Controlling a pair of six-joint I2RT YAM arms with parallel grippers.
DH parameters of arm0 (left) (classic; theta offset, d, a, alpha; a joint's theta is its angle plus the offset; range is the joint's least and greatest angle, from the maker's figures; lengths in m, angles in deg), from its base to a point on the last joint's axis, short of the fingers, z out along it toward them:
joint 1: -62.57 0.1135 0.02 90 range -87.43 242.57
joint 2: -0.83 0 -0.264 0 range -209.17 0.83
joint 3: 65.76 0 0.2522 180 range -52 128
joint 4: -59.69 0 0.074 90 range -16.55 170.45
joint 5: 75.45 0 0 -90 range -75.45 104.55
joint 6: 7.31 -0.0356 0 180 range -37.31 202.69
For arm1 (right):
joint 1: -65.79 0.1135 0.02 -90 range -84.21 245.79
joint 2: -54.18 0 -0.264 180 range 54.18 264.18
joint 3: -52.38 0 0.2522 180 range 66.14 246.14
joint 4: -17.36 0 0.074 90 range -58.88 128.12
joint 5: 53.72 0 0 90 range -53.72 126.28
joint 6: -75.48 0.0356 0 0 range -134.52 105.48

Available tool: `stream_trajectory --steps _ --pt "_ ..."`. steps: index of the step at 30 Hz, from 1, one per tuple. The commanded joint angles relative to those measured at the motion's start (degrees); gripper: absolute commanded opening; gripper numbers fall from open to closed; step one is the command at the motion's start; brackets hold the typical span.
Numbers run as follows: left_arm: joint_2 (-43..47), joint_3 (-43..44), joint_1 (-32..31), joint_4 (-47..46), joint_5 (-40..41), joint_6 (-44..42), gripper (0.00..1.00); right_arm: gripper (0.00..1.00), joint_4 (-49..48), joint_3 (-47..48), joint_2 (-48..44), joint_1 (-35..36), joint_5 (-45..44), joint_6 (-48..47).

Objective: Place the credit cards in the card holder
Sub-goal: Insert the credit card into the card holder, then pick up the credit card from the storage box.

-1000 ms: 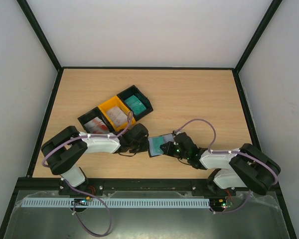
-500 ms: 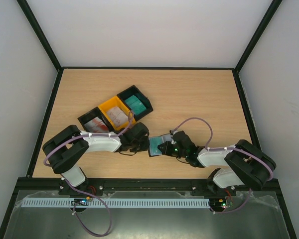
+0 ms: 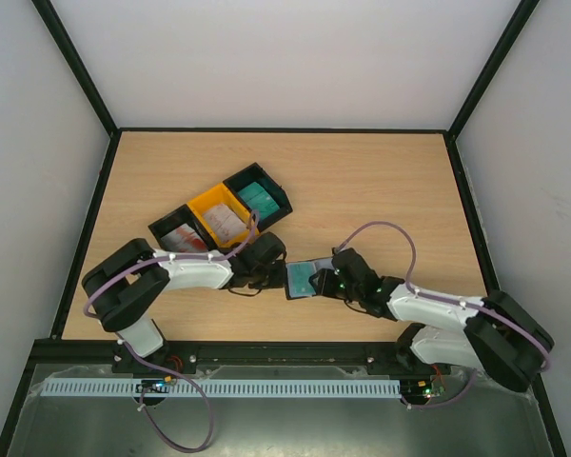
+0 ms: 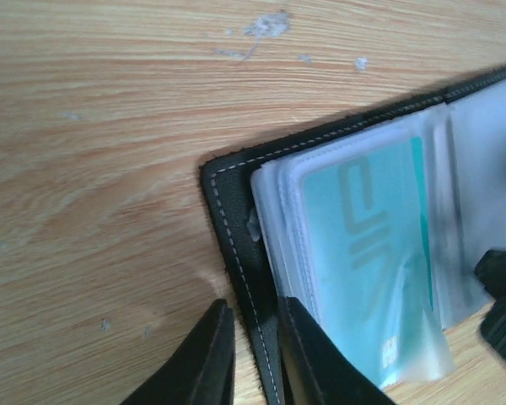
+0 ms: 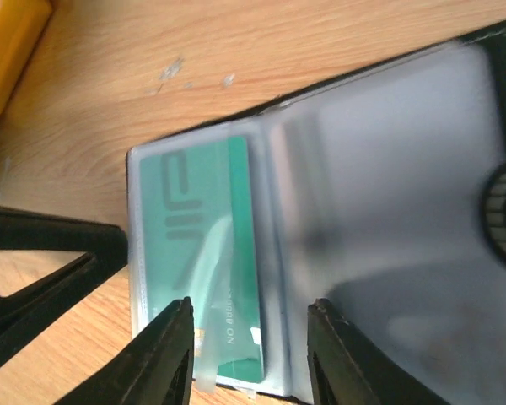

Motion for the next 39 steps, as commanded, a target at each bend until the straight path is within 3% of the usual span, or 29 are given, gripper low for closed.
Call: stream_trajectory --steps 1,9,16,22,29,39 --pt "2.8 3.6 0.2 6.0 1.3 -4.8 0.20 0.40 16.6 4.2 -5.2 0.2 -9.9 -1.2" --pt "9.5 8.6 1.9 18.5 10.2 -11.0 0.38 0.45 22.1 7.9 -6.9 0.2 -12.3 -4.4" --pt "18.6 11.7 8.7 32.3 19.1 -15.6 0.55 0.49 22.2 10.1 -5.4 0.2 -12.0 -5.2" --pt "25.2 8.2 19.1 41.1 22.1 -12.6 0.51 0.51 21.4 12.5 -2.9 0.3 -12.1 -5.4" --pt "25.4 2.9 30.9 37.9 16.8 -17.4 0.47 0.52 17.8 13.9 1.2 0.5 -7.2 -7.0" --pt "12.9 4.1 32.9 31.0 12.3 -23.3 0.39 0.52 12.7 18.5 9.5 3.9 -5.8 -7.2"
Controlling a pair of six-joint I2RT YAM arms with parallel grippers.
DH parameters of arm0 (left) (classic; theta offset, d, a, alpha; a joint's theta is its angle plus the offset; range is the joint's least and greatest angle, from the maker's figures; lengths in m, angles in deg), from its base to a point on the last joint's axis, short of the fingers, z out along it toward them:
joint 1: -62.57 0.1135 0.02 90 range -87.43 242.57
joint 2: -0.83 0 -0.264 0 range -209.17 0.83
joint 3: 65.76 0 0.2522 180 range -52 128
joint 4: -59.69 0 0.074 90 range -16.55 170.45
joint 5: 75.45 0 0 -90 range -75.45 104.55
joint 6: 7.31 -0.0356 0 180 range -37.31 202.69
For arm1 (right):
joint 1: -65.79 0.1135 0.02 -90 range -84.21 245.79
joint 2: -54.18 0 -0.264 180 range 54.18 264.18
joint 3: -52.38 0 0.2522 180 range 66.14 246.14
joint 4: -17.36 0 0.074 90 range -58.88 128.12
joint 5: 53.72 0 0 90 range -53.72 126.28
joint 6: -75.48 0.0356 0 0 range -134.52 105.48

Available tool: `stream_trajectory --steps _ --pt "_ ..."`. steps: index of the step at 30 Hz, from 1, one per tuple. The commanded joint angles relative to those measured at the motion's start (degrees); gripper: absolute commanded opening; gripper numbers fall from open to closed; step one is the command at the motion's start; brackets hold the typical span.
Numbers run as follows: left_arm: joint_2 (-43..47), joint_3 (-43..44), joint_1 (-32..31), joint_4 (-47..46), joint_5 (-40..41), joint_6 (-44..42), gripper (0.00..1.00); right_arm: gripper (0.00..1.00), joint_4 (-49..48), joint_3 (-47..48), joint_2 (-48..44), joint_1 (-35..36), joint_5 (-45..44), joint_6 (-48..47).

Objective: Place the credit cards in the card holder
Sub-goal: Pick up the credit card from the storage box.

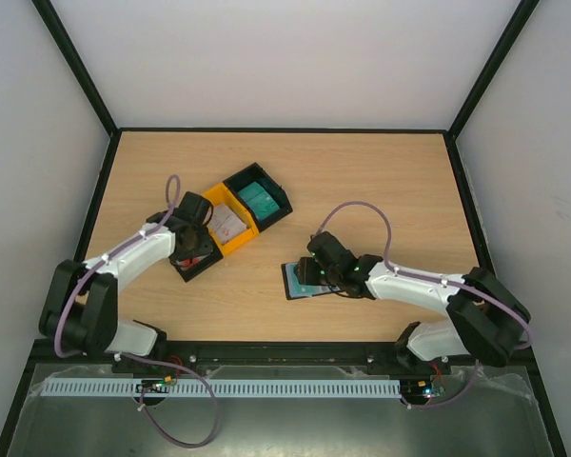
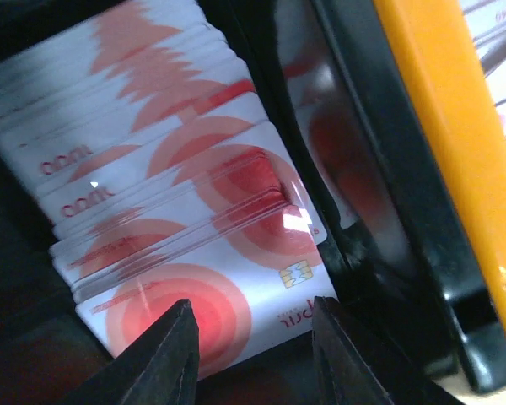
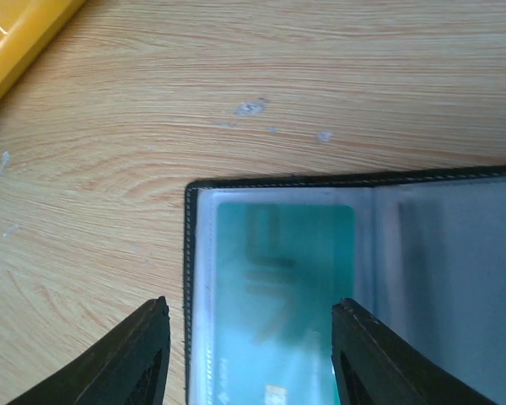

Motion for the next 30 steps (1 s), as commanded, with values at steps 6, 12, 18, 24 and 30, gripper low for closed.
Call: stream_trajectory --steps 6,12,18,24,30 --pt "-3.9 2.3 -1.3 -6.6 -12.4 -9.8 0.45 0.52 -4.5 2.1 3.8 0.7 0.3 -0.1" --pt "-7.4 4.2 -3.6 -8.7 -12.2 -13.3 0.51 0.51 -4.9 1.8 4.9 0.7 -0.1 0.6" --pt "-11.2 8.8 -6.3 -5.5 -4.5 -14.6 0.55 0.51 -5.2 1.1 4.9 0.7 -0.8 2.1" --pt "-12.0 6.6 -6.2 -3.9 1.7 -14.6 0.63 0.51 -5.8 0.2 4.3 0.7 -0.4 3.2" --pt "-14.1 6.2 -6.0 -4.9 -1.5 -14.7 0.53 0.51 -5.5 0.1 4.2 0.7 -0.3 3.2"
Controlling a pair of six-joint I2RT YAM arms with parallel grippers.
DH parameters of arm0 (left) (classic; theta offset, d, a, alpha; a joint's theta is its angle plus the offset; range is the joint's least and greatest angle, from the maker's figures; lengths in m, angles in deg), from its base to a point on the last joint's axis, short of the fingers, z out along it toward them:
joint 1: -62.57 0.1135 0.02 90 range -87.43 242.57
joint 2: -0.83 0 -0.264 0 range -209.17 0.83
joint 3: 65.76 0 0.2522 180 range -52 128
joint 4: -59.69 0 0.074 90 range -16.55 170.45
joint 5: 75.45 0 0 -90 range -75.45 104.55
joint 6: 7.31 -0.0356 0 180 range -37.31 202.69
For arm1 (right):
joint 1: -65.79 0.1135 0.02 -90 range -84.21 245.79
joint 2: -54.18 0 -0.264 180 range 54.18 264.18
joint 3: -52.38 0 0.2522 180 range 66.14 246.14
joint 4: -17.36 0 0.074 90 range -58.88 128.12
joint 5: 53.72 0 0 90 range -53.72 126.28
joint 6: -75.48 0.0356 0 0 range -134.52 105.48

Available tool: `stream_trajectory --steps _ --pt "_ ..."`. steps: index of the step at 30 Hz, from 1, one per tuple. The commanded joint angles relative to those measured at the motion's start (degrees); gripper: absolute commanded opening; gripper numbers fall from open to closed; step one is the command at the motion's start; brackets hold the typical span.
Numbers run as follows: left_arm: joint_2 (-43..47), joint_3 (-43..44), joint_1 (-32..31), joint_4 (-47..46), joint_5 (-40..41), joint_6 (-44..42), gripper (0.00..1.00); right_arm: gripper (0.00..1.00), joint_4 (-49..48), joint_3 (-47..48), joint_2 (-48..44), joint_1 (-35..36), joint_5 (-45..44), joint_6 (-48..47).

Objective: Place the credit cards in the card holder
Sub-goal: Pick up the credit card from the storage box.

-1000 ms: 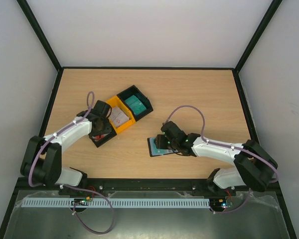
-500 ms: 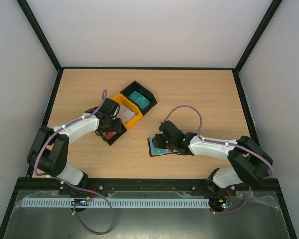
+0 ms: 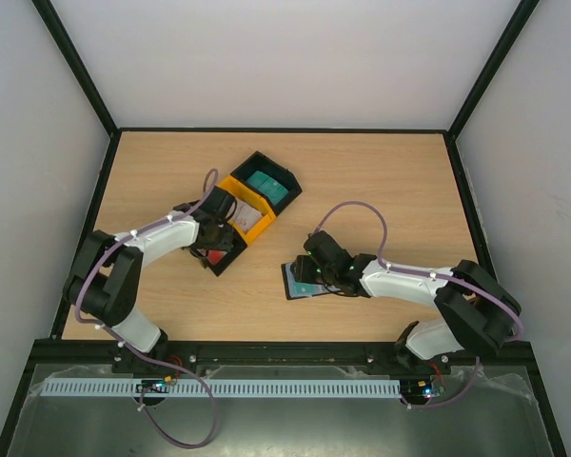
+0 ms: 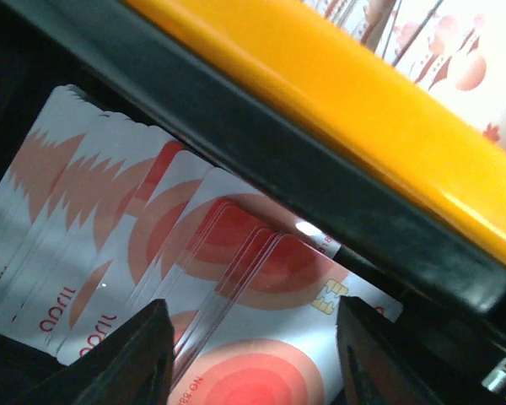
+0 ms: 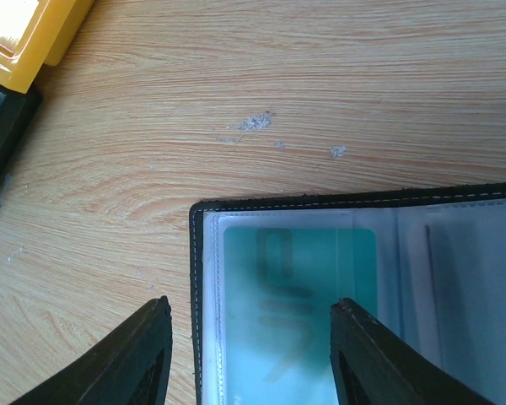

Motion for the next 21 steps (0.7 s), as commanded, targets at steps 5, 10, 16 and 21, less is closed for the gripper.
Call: stream_trajectory --steps 5,10,16,21 --pt "-3.6 -0.3 0.8 0.0 -3.0 -0.6 0.49 0.51 -0.5 -1.3 -1.2 0.3 -1.1 1.2" --pt "-4.1 -0.1 0.9 0.8 -5.0 -0.1 0.43 0.51 -0.4 -1.7 -1.8 0.3 -1.5 1.5" --pt "-2.4 0.1 0.9 1.5 -7.9 0.1 0.34 0.51 -0.6 -1.9 -1.8 0.3 -1.6 1.5" --pt "-1.5 0.8 0.9 2.7 -10.2 0.0 0.31 0.51 -0.6 -2.3 -1.8 0.3 -1.8 1.6"
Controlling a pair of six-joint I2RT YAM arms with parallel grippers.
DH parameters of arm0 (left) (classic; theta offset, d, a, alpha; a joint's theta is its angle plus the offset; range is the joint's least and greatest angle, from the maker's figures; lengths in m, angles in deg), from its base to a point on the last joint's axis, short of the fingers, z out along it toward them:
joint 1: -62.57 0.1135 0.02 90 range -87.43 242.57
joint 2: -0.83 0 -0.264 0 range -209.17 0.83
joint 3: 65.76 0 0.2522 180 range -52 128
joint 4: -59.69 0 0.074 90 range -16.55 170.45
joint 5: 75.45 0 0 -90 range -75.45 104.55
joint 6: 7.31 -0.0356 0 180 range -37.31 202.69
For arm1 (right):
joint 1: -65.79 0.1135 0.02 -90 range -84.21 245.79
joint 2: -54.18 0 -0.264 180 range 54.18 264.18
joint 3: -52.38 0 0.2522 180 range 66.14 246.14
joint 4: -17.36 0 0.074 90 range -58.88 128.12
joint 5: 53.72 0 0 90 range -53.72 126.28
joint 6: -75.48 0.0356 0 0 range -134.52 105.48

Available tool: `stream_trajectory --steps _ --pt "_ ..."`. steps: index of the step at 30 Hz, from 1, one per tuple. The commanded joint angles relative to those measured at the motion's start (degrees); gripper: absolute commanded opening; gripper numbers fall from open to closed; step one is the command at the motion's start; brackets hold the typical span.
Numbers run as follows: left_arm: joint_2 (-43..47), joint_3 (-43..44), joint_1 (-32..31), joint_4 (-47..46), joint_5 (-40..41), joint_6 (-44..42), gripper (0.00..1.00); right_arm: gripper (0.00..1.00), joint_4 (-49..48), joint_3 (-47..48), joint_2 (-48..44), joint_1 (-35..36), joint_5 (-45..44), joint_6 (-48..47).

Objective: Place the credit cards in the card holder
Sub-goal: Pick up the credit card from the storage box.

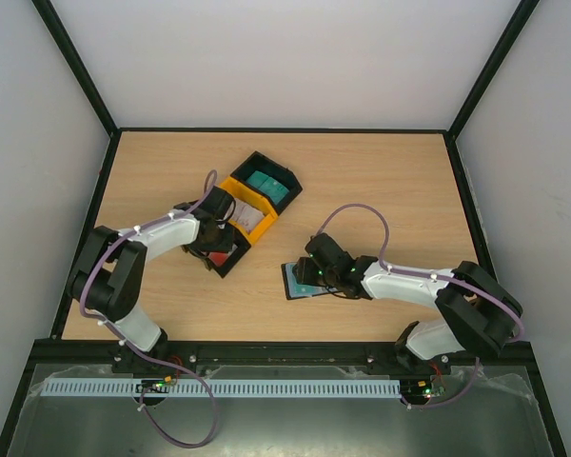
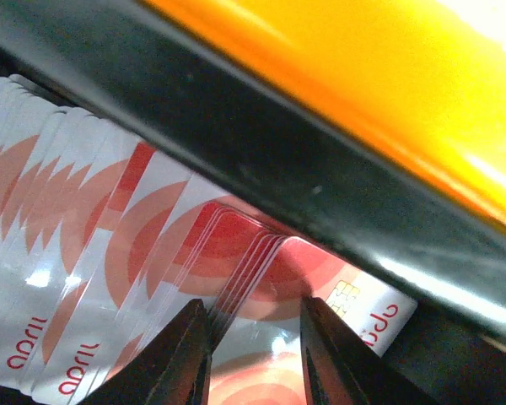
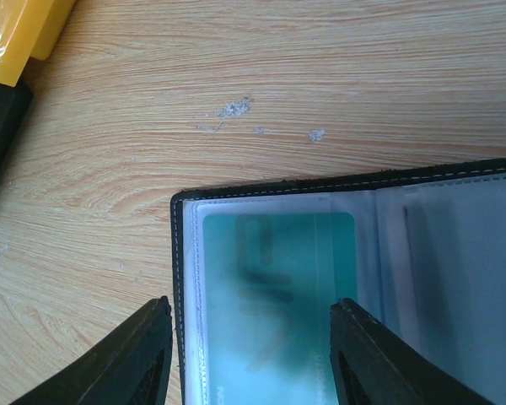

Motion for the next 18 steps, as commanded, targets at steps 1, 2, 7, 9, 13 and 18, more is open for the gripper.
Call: stream_trajectory --steps 1,2,7,9,13,18 --pt "1.4 0.8 -0.2 3.2 -5.0 0.2 0.30 0.51 -0.6 -1.1 -1.3 0.3 -1.7 0.7" --pt "1.7 0.8 -0.2 3.4 -5.4 0.2 0.30 0.51 -0.6 -1.1 -1.3 0.3 -1.7 0.7" --pt "3.6 0.9 -0.5 3.9 -8.1 0.2 0.27 0.50 -0.6 -1.4 -1.2 0.3 -1.9 0.8" --pt "4.5 0.8 -0.7 4.1 -9.0 0.2 0.26 0.50 -0.7 -1.4 -1.3 0.3 -1.9 0.8" --pt "5.3 0.8 -1.0 4.5 -10.6 -0.1 0.24 0.50 -0.7 -1.3 -1.2 0.3 -2.0 0.9" --pt "6.5 0.8 -1.5 4.8 -13.4 -0.2 0.24 0.50 -0.6 -1.2 -1.2 0.3 -2.2 1.0"
